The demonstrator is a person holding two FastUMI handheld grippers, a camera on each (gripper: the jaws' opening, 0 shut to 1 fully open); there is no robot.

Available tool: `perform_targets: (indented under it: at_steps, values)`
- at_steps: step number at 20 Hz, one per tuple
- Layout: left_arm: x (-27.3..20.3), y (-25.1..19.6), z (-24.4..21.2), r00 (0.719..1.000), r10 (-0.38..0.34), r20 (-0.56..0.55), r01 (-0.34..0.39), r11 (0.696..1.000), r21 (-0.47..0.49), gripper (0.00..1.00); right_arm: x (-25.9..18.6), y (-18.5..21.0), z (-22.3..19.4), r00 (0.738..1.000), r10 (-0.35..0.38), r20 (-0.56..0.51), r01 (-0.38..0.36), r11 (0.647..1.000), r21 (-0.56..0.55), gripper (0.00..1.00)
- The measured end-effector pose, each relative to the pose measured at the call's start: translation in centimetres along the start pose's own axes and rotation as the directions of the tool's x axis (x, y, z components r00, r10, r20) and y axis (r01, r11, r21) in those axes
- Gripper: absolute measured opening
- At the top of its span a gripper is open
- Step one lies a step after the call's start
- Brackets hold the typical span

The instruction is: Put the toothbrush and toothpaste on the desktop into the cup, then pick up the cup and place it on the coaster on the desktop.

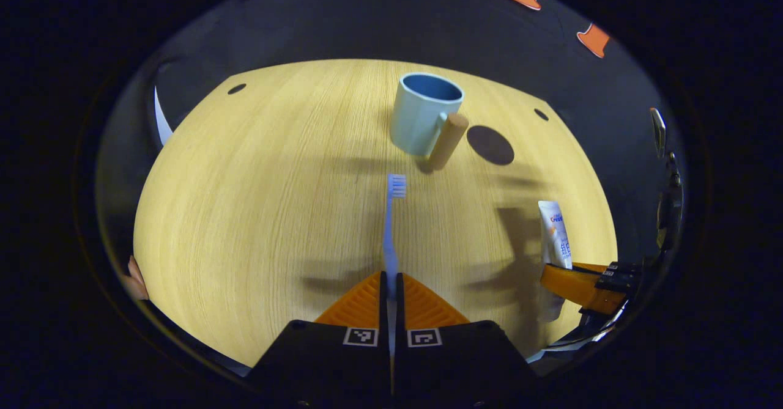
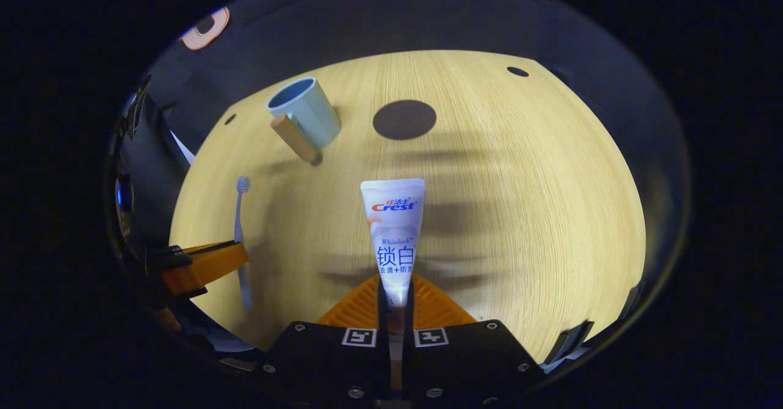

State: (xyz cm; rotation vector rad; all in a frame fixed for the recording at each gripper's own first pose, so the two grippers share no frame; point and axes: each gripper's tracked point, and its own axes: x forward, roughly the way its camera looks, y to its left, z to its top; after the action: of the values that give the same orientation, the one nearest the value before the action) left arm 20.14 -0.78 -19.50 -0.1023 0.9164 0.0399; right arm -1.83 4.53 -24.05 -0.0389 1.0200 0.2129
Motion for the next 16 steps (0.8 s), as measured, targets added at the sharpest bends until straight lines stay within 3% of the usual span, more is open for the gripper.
perform_targets:
  at_steps: [1,4,9,12,16]
  values:
    - [-3.2,1.4,-3.4,0.999,-0.006,0.034,0.006,1.000,-0.006,0.03,-0.3,0.4,0.8,0.999,0.013,0.031,-0.013,1.000,0.007,0.08]
    - [-1.7,0.1,3.2,0.991,-0.020,0.134,0.025,0.999,-0.033,0.03,-1.3,1.8,3.5,0.990,0.055,0.129,-0.058,0.998,0.019,0.08]
    - [-3.0,-0.2,8.1,0.957,-0.044,0.287,0.063,0.996,-0.057,0.03,-3.3,3.4,7.1,0.959,0.106,0.265,-0.116,0.993,0.022,0.08]
    - [-4.5,-0.1,10.8,0.923,-0.052,0.381,0.078,0.996,-0.053,0.03,-4.1,3.8,8.6,0.939,0.127,0.321,-0.143,0.989,0.026,0.08]
    - [-7.9,0.4,14.3,0.854,-0.089,0.513,0.120,0.992,-0.026,0.03,-5.0,4.2,9.9,0.912,0.146,0.384,-0.165,0.986,0.016,0.08]
